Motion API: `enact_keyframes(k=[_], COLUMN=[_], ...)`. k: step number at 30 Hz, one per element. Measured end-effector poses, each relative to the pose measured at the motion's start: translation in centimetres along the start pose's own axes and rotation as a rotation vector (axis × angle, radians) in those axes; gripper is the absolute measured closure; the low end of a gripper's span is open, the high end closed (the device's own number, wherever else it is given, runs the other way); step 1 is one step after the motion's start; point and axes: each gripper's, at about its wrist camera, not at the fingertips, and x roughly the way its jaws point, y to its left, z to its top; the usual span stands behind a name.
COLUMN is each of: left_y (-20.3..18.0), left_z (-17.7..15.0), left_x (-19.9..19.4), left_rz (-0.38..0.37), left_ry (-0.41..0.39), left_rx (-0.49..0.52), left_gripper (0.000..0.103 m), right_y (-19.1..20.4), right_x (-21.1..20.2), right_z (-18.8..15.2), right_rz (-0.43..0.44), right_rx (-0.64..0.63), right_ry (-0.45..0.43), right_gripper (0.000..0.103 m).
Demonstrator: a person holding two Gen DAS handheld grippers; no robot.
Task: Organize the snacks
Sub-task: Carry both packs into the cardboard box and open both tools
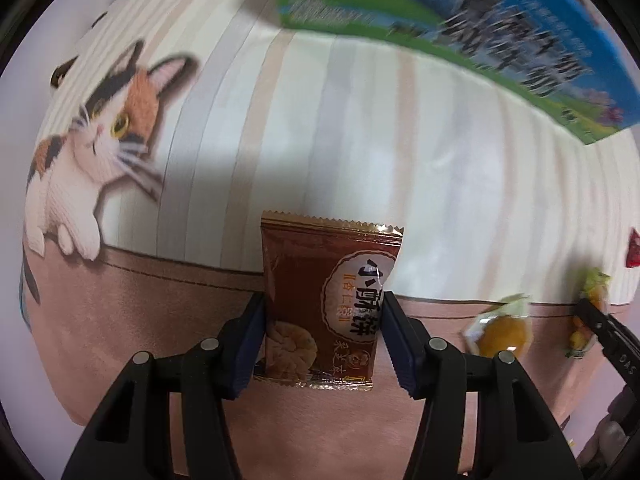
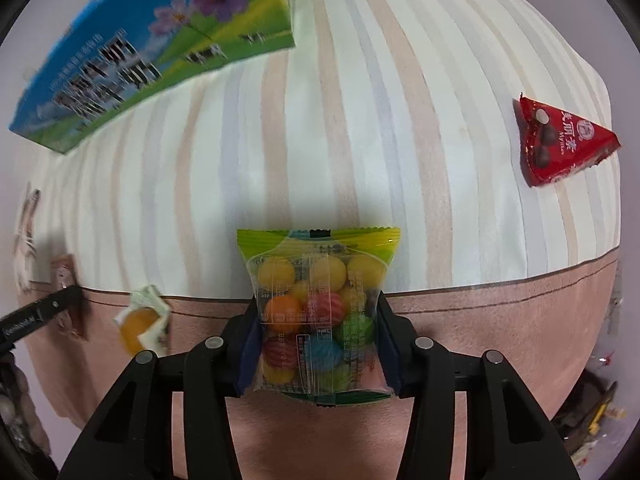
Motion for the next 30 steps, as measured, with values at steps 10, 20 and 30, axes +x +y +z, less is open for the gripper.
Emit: enact_keyframes(k=[10,20,30], left_y=[-4.0,-7.5,-6.7], left_z=[4.2,16.9,24.4], left_x=[-11.2,-16.0,-8.5], left_rz=[-0.202,-0.159,-0.043], left_ry=[-0.152,-0.173,0.025], left_rx=[0.095,0.165,0.147], left_gripper=[0.049,0.049,0.049], right_y=[5.4,9.4,11.0], right_x=[-7.9,-15.4,-10.8], right_z=[2.7,15.0,22.8], right_rz=[0.254,0.302,0.214], right_rx=[-0.031,-0.125,-0.128], right_ry=[-0.102,-0.212,-0.079], right_gripper=[0.052,0.052,0.052])
